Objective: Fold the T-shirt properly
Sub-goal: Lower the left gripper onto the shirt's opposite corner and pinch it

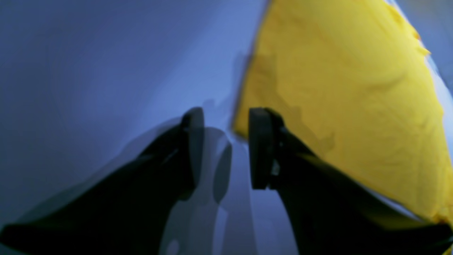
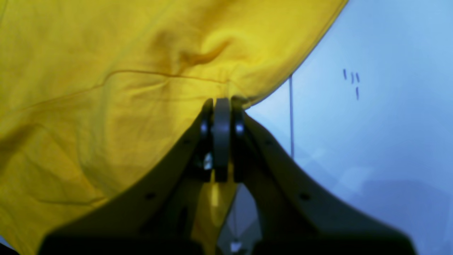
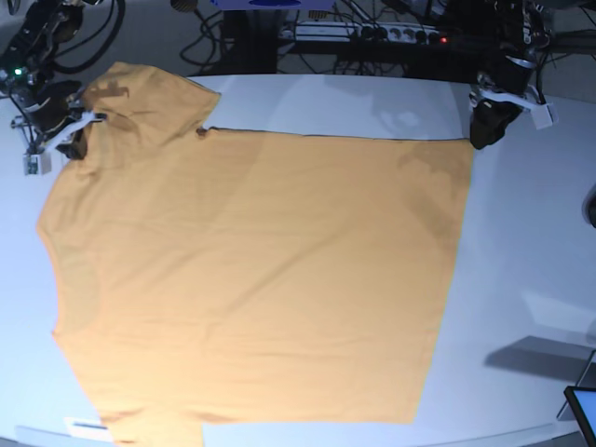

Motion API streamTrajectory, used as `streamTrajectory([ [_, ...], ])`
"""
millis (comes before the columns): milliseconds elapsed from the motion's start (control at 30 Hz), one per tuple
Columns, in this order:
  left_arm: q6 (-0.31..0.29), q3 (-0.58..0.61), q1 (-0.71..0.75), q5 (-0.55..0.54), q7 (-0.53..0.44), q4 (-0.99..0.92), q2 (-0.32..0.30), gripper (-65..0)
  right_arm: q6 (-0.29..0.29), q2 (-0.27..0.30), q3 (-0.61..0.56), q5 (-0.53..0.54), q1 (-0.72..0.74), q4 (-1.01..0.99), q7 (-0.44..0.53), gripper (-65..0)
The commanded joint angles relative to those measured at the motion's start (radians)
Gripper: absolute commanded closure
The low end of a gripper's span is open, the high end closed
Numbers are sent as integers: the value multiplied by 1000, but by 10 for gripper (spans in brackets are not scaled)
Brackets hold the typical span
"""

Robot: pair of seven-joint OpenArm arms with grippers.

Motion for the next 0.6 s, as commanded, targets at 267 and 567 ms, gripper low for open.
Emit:
streamTrajectory([
  [267, 20, 8, 3, 26, 44, -27, -4, -223, 6, 8, 0, -17, -5, 6, -28, -3],
  [567, 20, 91, -26, 26, 44, -27, -4, -223, 6, 8, 0, -17, -5, 6, -28, -3],
])
